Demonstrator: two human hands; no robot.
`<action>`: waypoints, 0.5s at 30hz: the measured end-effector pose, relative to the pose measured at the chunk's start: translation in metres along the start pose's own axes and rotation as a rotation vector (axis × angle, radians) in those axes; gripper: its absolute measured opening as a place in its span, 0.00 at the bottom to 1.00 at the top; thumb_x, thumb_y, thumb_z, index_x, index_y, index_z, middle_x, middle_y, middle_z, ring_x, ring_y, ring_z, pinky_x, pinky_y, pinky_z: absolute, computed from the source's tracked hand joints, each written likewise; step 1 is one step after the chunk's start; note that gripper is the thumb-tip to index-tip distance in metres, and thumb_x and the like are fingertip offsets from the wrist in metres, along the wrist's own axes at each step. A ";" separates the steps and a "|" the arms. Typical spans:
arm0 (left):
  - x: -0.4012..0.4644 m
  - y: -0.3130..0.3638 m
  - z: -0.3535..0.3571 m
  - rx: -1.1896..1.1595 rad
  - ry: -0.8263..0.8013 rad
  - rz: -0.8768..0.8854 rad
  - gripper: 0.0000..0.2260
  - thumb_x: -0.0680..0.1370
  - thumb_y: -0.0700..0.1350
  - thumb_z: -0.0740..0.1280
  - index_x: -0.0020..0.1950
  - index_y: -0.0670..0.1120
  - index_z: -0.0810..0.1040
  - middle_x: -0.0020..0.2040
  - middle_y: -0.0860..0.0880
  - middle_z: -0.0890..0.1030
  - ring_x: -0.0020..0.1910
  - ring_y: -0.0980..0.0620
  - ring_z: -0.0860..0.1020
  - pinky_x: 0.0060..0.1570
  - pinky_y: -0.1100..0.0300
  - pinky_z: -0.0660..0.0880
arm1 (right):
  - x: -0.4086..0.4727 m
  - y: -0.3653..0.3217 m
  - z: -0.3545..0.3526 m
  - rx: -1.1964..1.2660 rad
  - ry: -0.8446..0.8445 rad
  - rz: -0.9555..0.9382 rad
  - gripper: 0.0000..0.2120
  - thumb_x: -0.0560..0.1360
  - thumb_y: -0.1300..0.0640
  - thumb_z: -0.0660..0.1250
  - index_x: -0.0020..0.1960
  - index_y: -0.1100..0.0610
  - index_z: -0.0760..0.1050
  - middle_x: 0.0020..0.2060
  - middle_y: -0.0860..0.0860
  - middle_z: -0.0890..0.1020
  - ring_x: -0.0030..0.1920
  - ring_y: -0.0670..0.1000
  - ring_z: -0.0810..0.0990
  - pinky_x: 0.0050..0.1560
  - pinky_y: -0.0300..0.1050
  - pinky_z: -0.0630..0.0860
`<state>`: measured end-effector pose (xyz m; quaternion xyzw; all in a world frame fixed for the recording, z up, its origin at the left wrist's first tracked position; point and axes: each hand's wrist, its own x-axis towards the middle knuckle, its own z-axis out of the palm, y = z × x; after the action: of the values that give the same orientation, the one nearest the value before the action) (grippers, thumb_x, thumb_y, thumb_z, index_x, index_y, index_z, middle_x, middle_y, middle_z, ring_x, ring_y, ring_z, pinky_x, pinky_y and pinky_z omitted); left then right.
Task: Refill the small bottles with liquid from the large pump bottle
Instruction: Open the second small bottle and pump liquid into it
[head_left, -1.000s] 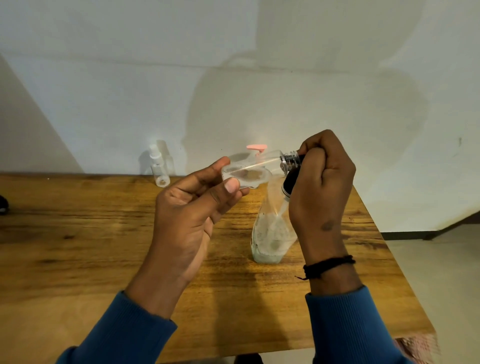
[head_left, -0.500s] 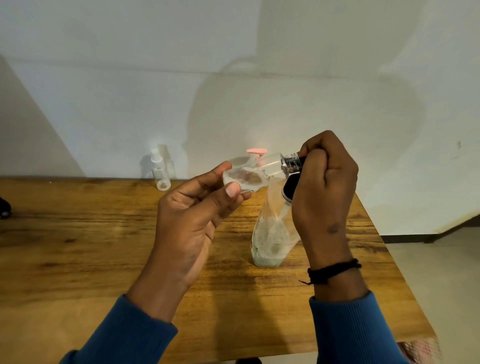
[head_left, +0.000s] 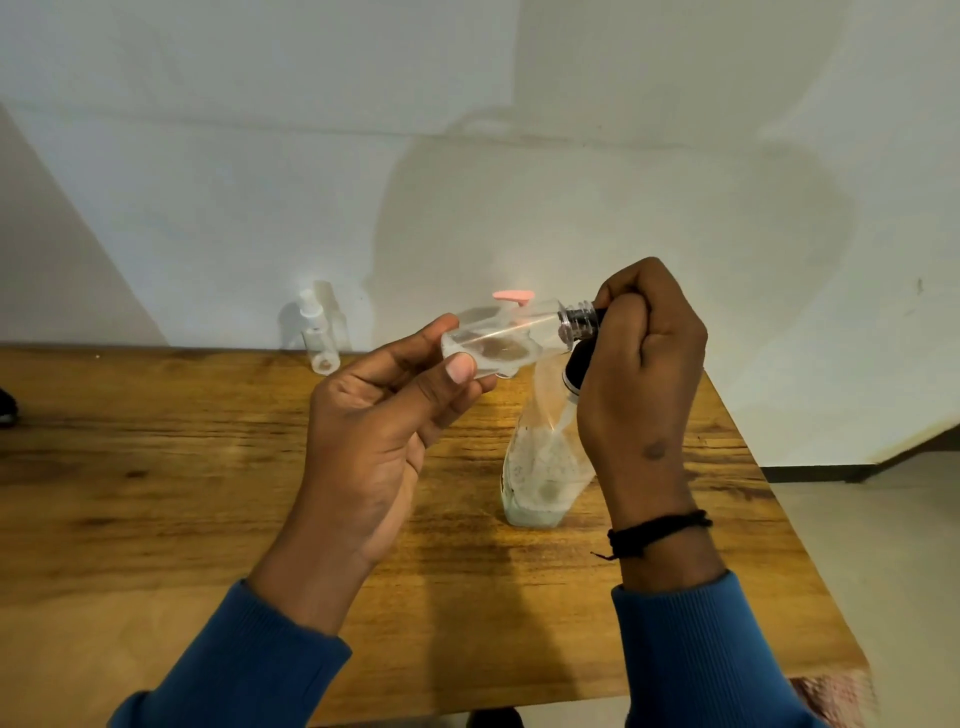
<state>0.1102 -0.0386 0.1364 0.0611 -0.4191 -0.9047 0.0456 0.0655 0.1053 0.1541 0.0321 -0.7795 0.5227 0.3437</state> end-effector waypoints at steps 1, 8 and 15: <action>0.000 0.000 0.000 0.000 0.000 0.001 0.19 0.67 0.36 0.71 0.58 0.38 0.81 0.51 0.39 0.85 0.45 0.43 0.85 0.41 0.64 0.80 | -0.001 0.001 0.001 0.008 0.000 0.010 0.10 0.75 0.63 0.53 0.38 0.58 0.69 0.27 0.45 0.68 0.29 0.44 0.66 0.29 0.46 0.62; -0.001 0.001 0.002 0.005 -0.005 -0.007 0.19 0.67 0.37 0.71 0.58 0.39 0.81 0.51 0.40 0.86 0.44 0.45 0.85 0.42 0.65 0.81 | 0.001 -0.002 -0.002 -0.004 -0.011 -0.022 0.10 0.76 0.64 0.53 0.39 0.58 0.69 0.28 0.45 0.68 0.30 0.43 0.67 0.29 0.38 0.62; -0.001 0.001 0.002 0.008 -0.002 -0.014 0.18 0.67 0.37 0.72 0.56 0.39 0.82 0.54 0.39 0.85 0.44 0.44 0.85 0.42 0.64 0.81 | 0.004 -0.003 -0.005 0.021 -0.060 -0.002 0.10 0.76 0.65 0.53 0.38 0.60 0.69 0.27 0.48 0.68 0.28 0.43 0.67 0.28 0.39 0.61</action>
<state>0.1111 -0.0381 0.1385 0.0631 -0.4225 -0.9033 0.0387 0.0666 0.1096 0.1599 0.0523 -0.7838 0.5294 0.3204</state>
